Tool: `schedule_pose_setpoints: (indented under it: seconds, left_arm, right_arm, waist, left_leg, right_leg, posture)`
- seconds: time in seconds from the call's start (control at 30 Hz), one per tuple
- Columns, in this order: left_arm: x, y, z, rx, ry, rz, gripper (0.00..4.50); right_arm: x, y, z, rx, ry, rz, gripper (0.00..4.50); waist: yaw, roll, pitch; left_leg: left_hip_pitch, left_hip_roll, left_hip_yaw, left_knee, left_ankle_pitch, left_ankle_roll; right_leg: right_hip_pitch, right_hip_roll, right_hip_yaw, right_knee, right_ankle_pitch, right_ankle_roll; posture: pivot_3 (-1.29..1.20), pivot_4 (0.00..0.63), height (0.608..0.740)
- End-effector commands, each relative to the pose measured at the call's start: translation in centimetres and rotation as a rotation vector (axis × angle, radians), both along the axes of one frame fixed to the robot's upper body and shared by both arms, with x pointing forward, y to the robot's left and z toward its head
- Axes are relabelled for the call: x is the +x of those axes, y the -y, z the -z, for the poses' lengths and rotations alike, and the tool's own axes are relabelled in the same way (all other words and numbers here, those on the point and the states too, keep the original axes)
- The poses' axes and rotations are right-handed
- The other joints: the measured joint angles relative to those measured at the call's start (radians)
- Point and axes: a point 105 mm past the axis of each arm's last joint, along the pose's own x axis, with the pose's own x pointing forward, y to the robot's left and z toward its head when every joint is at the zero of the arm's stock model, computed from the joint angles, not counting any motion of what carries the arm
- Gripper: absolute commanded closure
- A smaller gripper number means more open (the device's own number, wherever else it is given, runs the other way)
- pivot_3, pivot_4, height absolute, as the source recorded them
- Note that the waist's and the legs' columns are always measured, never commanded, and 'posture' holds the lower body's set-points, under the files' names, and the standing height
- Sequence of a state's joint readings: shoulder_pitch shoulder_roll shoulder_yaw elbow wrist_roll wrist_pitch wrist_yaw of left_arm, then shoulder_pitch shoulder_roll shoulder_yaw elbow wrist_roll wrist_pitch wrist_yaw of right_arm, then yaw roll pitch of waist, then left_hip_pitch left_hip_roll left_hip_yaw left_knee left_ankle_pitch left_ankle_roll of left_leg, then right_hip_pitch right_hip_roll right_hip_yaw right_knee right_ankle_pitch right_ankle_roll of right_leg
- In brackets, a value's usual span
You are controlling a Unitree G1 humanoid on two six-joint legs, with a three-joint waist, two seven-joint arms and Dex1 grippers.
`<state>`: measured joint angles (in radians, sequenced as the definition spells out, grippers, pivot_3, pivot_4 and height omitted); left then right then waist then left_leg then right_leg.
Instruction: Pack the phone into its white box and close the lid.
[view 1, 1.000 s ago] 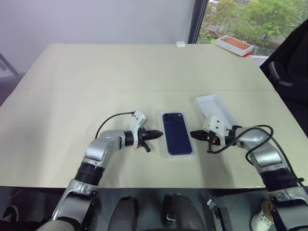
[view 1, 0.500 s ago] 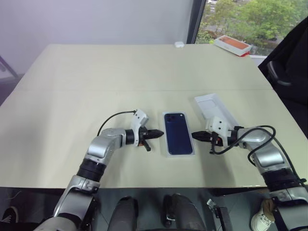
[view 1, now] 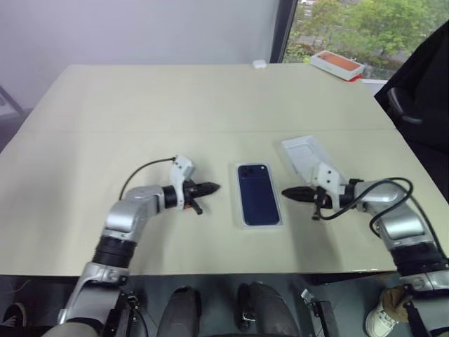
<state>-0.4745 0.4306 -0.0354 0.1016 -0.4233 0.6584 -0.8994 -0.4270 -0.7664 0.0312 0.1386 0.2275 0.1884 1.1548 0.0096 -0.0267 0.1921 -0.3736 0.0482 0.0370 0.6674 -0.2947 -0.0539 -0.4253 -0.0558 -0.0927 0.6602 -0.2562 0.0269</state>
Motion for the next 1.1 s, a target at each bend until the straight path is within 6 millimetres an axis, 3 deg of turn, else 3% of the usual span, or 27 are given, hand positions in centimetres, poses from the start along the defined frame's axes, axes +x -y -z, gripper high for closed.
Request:
schedule_pose_setpoints:
  seconds: [0.03, 0.23, 0.27, 0.37, 0.5, 0.63, 0.83, 1.1]
  left_arm:
    - [-0.8, -1.1, -2.3, -0.048, 0.034, 0.03, 3.66]
    - [-0.7, -4.2, -3.3, 0.028, 0.143, -0.034, 0.77]
    - [-0.5, -4.8, -3.2, 0.057, 0.165, -0.059, 0.21]
    - [-0.1, -5.4, -3.5, 0.087, 0.225, -0.096, 0.1]
    - [-0.4, -4.7, -3.3, 0.065, 0.219, -0.076, 0.1]
    - [-0.5, -4.3, -3.1, 0.058, 0.216, -0.075, 0.1]
    - [-0.4, -3.7, -3.0, 0.034, 0.224, -0.091, 0.1]
    - [-0.7, -3.4, -2.5, 0.022, 0.222, -0.111, 0.1]
  right_arm:
    - [0.6, 0.2, -3.7, 0.114, 0.043, 0.055, 3.58]
    - [2.0, 0.4, -4.5, 0.104, 0.008, 0.218, 0.68]
    - [2.3, 0.2, -4.6, 0.088, 0.006, 0.245, 0.64]
    - [3.4, 0.4, -5.2, 0.059, 0.018, 0.351, 0.64]
    - [4.5, 0.3, -5.6, 0.137, -0.066, 0.466, 0.64]
    - [4.2, 0.2, -4.2, 0.07, -0.173, 0.479, 0.64]
    - [4.4, 2.0, -2.4, -0.025, -0.227, 0.57, 0.64]
    - [4.8, 2.1, -2.2, 0.059, -0.322, 0.646, 0.64]
  waist:
    - [0.001, 0.0, 0.0]
    - [0.003, 0.0, 0.0]
    - [0.003, 0.0, 0.0]
    - [0.001, 0.0, 0.0]
    - [0.001, 0.0, 0.0]
    - [0.004, 0.0, 0.0]
    - [0.002, 0.001, 0.0]
    - [-0.006, 0.001, 0.0]
  left_leg:
    - [0.0, 0.0, 0.0, 0.0, 0.0, 0.0]
    - [0.0, 0.0, 0.0, 0.0, 0.0, 0.0]
    - [0.0, 0.0, 0.0, 0.0, 0.0, 0.0]
    - [-0.001, 0.0, 0.0, 0.0, 0.0, 0.0]
    - [-0.001, 0.0, 0.001, 0.0, 0.0, 0.0]
    - [-0.002, 0.0, 0.001, -0.001, 0.0, 0.0]
    - [-0.002, -0.001, 0.002, 0.0, -0.001, 0.002]
    - [-0.002, 0.0, 0.001, -0.001, -0.001, 0.002]
  right_leg:
    - [0.0, -0.001, 0.0, 0.0, 0.0, 0.0]
    - [0.0, -0.001, 0.0, 0.0, 0.0, 0.0]
    - [0.0, -0.001, 0.0, 0.0, 0.0, 0.0]
    - [-0.001, -0.001, 0.0, 0.0, 0.0, 0.0]
    - [-0.001, -0.001, 0.001, 0.0, 0.0, 0.0]
    - [-0.002, -0.001, 0.001, 0.0, 0.0, 0.0]
    - [-0.002, -0.002, 0.001, -0.001, 0.0, 0.0]
    - [-0.002, -0.001, 0.001, 0.0, 0.0, 0.0]
  posture:
    - [0.0, 0.15, 0.74]
    - [0.0, 0.15, 0.74]
    - [0.0, 0.15, 0.74]
    - [0.0, 0.15, 0.74]
    - [0.0, 0.15, 0.74]
    - [0.0, 0.15, 0.74]
    - [0.0, 0.15, 0.74]
    - [0.0, 0.15, 0.74]
